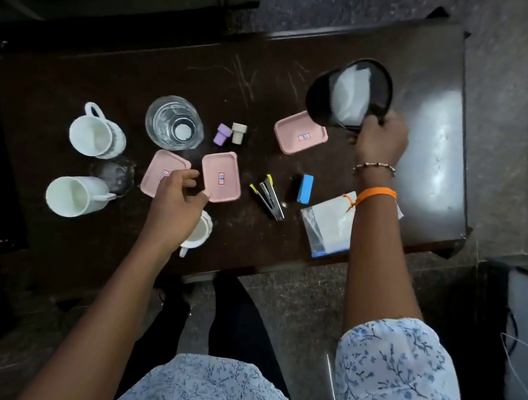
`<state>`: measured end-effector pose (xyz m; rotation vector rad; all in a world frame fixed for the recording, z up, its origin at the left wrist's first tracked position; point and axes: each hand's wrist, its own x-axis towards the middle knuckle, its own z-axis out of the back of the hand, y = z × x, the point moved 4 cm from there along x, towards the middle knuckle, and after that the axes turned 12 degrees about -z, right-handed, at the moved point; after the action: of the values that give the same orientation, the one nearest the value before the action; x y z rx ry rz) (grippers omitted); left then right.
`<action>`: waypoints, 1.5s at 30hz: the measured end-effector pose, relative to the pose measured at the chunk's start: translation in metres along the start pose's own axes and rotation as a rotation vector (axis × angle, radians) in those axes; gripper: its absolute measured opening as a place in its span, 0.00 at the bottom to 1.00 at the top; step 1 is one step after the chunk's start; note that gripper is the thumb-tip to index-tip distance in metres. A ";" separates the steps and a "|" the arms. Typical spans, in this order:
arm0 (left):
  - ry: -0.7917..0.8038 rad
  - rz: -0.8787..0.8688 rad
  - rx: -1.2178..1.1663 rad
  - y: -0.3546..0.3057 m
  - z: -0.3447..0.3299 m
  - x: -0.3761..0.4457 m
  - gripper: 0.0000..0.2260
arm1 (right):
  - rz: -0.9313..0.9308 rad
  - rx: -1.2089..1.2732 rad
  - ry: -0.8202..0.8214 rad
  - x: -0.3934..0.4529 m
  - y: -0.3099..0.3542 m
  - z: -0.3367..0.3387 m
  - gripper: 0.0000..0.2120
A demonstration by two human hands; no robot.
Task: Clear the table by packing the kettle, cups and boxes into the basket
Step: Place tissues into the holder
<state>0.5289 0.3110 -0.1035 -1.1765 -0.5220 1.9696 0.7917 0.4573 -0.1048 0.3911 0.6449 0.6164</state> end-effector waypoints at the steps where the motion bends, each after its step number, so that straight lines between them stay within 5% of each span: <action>1: -0.049 0.036 -0.021 0.002 0.006 0.003 0.19 | 0.014 0.025 0.072 -0.008 0.010 -0.015 0.11; 5: -0.137 0.133 -0.050 0.013 0.030 0.017 0.28 | 0.145 -0.026 0.208 -0.041 0.047 -0.068 0.11; 12: -0.056 0.136 -0.077 0.022 0.046 0.034 0.34 | 0.201 -0.199 0.337 -0.066 0.071 -0.138 0.12; 25: 0.054 0.080 -0.030 0.025 0.037 0.041 0.37 | 0.269 -0.350 0.266 -0.081 0.020 -0.137 0.11; 38: 0.048 0.044 -0.033 0.025 0.037 0.044 0.34 | 0.245 -0.280 0.298 -0.086 0.017 -0.138 0.15; 45: -0.045 0.130 -0.094 0.059 0.032 0.011 0.22 | 0.091 -0.118 0.329 -0.100 -0.025 -0.121 0.13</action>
<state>0.4738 0.2847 -0.1335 -1.2545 -0.5797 2.1057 0.6592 0.3922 -0.1635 0.2106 0.9028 0.8104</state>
